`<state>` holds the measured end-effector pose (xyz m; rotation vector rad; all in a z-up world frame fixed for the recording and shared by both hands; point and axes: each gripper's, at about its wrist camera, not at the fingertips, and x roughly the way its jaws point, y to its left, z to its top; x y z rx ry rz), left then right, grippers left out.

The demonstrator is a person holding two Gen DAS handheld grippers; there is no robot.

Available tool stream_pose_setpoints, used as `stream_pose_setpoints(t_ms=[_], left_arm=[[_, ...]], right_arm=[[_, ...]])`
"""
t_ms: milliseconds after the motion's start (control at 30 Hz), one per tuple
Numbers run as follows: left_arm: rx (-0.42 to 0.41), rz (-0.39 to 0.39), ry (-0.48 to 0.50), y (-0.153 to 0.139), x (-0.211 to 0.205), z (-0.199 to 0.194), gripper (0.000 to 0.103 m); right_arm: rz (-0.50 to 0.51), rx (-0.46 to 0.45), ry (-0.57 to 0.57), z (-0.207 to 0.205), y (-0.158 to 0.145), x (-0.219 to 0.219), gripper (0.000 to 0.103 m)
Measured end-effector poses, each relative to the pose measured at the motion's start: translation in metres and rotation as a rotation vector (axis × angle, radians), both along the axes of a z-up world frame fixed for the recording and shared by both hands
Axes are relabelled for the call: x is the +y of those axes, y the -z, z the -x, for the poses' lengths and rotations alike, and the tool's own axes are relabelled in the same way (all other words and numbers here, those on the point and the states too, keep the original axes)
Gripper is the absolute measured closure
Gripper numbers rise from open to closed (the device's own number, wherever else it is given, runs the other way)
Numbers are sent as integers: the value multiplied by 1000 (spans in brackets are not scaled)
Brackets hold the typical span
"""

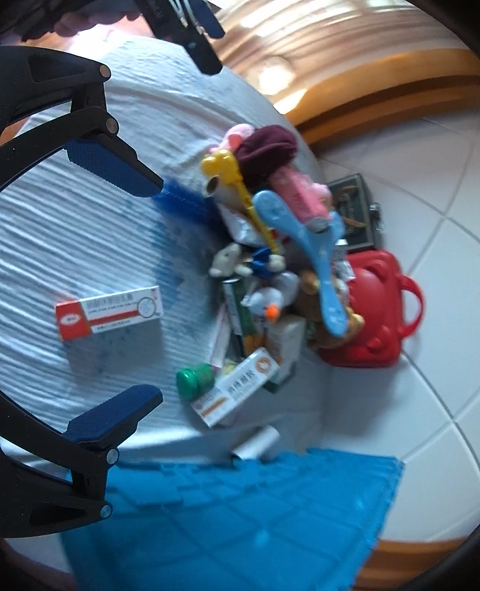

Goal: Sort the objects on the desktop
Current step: 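Grasp the yellow duck toy with the left tool while the right tool grasps the red-white ointment box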

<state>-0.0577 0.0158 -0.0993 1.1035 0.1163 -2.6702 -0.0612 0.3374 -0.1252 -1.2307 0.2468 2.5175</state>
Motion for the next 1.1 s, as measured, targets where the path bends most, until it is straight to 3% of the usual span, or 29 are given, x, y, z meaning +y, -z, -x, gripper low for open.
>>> stream_pose_setpoints(t_ms=[133,267,367,633,700,733,967,1033,1100], left_arm=[[-61,-15,-47,24,0,6,0],[-120,-2,-68,47,-9,28,0],[-138,-29,-55,58,-22,47,0],[-192,18,29,86,-37,108,0],[-212,12,45,97,-40,121,9],[-229,5,54,103,-41,128,11],[-275,-13,99,131,-39,157,22],[-286,-10,107,135,-36,162,29],[-297,-31,123,138,-33,165,45]], right_arm=[[32,-66,-32,9,30,16,0],[65,-120,10,13,52,28,0],[93,-158,58,9,69,38,0],[134,-202,197,3,92,48,0],[154,-203,224,6,97,50,0],[168,-185,447,7,99,49,0],[171,-269,463,25,118,54,0],[180,-308,450,30,126,55,0],[175,-345,440,36,134,55,0]])
